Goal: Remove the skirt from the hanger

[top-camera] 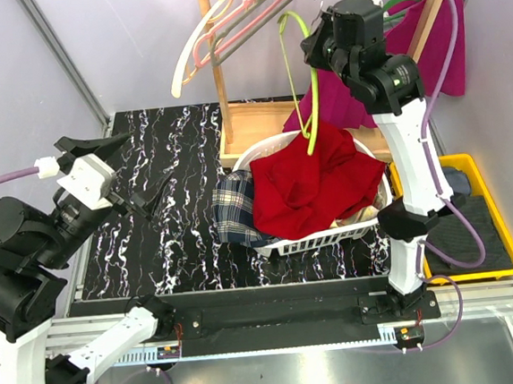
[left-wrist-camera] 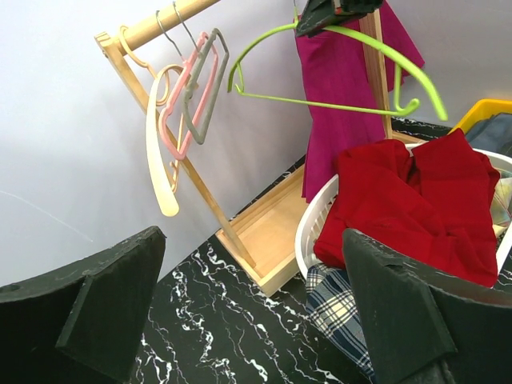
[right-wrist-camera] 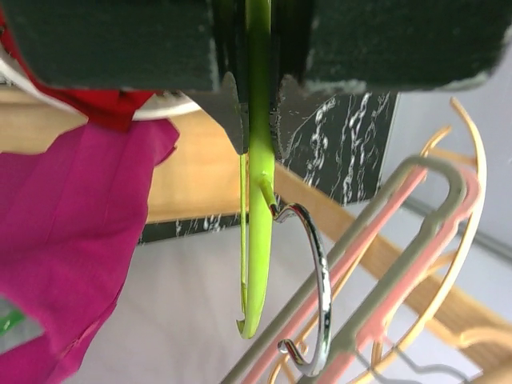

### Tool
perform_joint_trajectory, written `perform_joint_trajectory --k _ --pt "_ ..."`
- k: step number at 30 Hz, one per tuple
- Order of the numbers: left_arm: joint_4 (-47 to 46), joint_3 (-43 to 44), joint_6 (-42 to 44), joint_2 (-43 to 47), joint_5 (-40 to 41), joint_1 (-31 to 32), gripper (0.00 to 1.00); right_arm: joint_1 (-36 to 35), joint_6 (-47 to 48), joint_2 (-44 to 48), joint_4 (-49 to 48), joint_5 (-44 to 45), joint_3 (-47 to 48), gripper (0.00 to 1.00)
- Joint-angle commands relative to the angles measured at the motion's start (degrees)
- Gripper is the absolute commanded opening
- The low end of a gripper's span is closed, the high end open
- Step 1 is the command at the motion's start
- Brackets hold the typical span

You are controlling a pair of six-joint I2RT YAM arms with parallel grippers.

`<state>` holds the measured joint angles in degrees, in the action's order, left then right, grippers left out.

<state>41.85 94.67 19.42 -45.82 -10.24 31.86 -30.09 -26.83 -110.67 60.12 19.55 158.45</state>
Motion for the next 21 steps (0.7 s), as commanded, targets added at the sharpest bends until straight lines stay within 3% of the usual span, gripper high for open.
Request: perform_joint_trajectory --k 1,6,12,21 --pt "-3.17 -0.37 -0.96 1.17 0.66 -0.3 0.99 0.03 3.44 0.89 -14.83 7.59 -3.74 0.0" --pt "-3.87 -1.86 -1.31 2.58 0.57 -0.48 0.99 0.03 10.73 -0.59 -26.08 10.77 -5.79 0.0" --pt "-4.4 -3.88 -1.93 3.98 0.22 -0.57 0.99 0.03 15.4 -8.15 -28.74 13.05 1.94 0.0" --pt "-4.4 -5.9 -2.28 6.54 0.57 -0.92 0.99 1.43 22.43 -12.46 -39.63 17.09 3.35 0.0"
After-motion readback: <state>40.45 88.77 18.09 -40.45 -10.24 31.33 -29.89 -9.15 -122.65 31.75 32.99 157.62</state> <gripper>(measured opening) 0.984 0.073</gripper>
